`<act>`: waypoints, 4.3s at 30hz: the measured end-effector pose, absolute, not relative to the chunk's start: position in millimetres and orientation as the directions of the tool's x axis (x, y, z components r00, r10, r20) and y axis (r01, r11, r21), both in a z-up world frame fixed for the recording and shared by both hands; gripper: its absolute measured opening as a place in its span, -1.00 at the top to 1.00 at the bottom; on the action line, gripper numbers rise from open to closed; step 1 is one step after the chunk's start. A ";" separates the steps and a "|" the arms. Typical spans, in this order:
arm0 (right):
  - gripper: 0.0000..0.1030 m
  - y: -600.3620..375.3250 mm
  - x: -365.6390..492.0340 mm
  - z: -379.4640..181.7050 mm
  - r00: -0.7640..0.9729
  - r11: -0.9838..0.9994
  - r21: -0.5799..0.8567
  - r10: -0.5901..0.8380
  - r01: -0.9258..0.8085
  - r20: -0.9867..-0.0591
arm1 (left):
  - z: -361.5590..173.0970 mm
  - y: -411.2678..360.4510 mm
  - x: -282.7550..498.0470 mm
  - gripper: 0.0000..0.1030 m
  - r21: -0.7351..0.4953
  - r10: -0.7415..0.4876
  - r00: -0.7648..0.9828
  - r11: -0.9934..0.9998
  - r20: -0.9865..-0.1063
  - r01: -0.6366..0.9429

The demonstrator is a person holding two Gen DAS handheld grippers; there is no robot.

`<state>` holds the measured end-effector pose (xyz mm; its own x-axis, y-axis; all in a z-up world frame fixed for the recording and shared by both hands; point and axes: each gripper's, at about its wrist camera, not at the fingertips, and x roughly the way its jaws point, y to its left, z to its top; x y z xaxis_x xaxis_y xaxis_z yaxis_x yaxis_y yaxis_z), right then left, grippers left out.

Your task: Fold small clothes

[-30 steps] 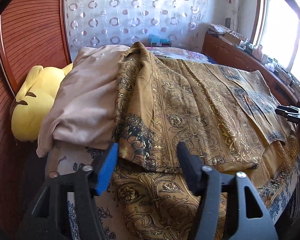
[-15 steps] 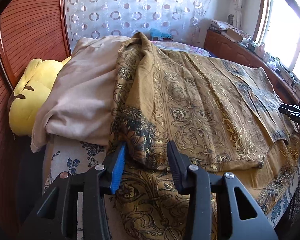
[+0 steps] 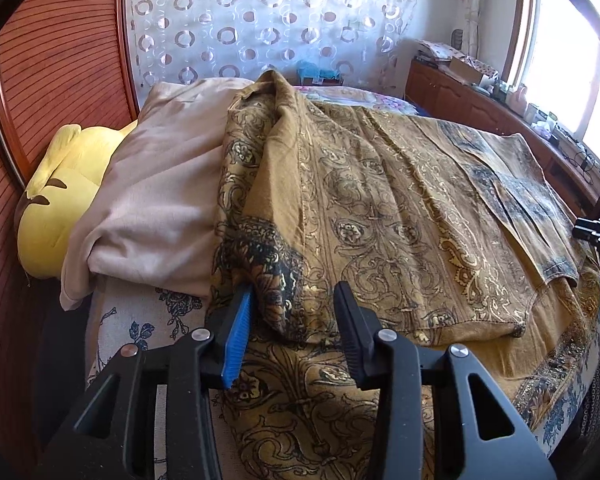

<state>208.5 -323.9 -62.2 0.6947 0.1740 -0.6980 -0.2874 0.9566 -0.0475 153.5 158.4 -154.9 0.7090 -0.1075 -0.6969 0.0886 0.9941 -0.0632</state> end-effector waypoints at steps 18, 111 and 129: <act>0.84 -314.8 198.1 -67.7 0.709 0.935 -0.019 0.255 -0.354 -0.658 | -147.3 144.9 162.7 0.71 -0.007 -0.088 0.713 0.993 -0.695 0.116; -0.15 -182.7 133.2 -133.2 0.748 0.879 -0.058 0.367 -0.474 -0.553 | -148.9 178.0 80.5 -0.50 -0.189 -0.104 0.749 0.982 -0.654 -0.029; -0.15 -193.0 120.3 -127.8 0.752 0.876 -0.063 0.371 -0.478 -0.545 | -166.8 171.7 89.6 0.04 -0.198 -0.101 0.725 0.979 -0.682 -0.049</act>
